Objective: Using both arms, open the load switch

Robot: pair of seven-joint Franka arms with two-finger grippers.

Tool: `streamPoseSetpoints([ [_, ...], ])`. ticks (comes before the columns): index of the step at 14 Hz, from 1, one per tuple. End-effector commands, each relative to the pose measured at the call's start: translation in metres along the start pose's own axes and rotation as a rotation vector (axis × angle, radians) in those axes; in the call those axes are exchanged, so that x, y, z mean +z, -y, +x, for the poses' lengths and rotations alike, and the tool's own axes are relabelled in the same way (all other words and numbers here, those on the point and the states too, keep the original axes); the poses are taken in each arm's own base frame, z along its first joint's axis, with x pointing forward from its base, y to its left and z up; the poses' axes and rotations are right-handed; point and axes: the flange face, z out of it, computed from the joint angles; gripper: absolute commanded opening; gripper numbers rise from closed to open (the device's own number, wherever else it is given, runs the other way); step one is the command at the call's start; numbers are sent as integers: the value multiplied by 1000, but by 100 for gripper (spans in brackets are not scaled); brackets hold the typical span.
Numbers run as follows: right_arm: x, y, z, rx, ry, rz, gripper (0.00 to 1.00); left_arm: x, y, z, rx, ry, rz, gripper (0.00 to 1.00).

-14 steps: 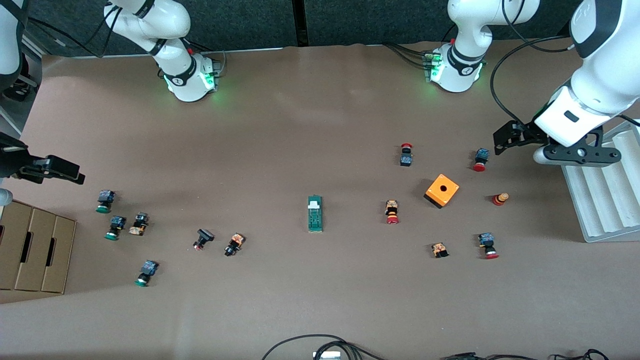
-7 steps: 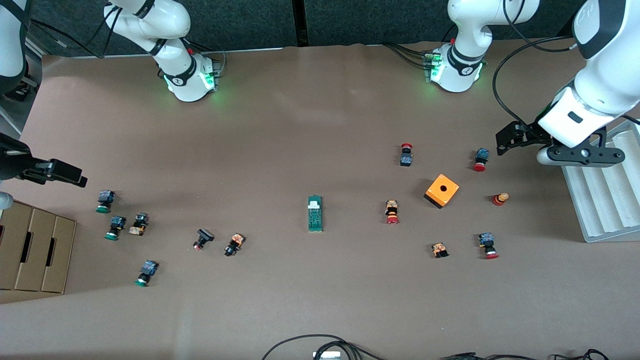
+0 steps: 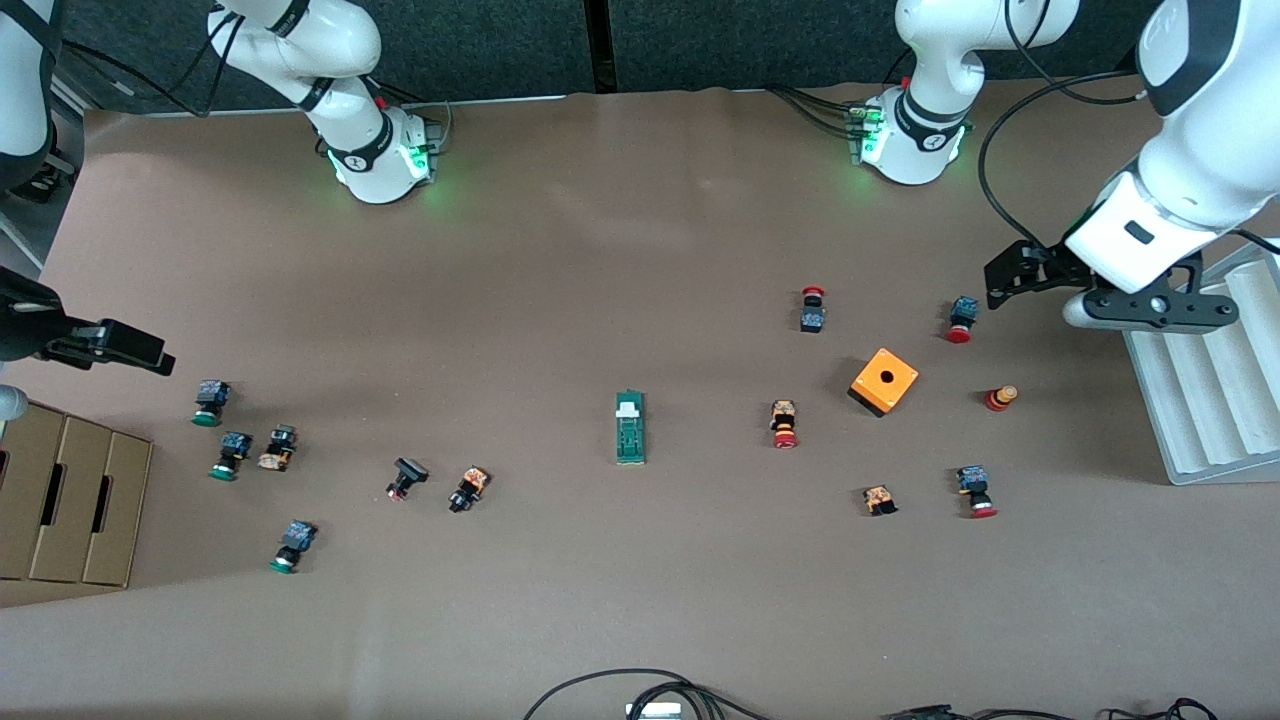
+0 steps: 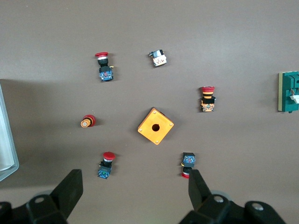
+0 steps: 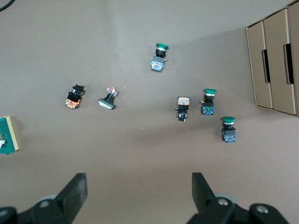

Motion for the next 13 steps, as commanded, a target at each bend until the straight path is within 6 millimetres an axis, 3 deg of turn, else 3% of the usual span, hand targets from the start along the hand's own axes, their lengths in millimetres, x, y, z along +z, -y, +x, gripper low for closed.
streamPoseSetpoints([
  [1,-6,4,-7,5,-15,-13,100,-5,2,1,-5,7,-3,100],
  [4,5,6,-28,-3,-29,-21,100,-7,9,3,-16,2,-4,100],
  [13,11,5,-32,2,21,-17,100,-7,11,4,-16,-1,-3,100],
])
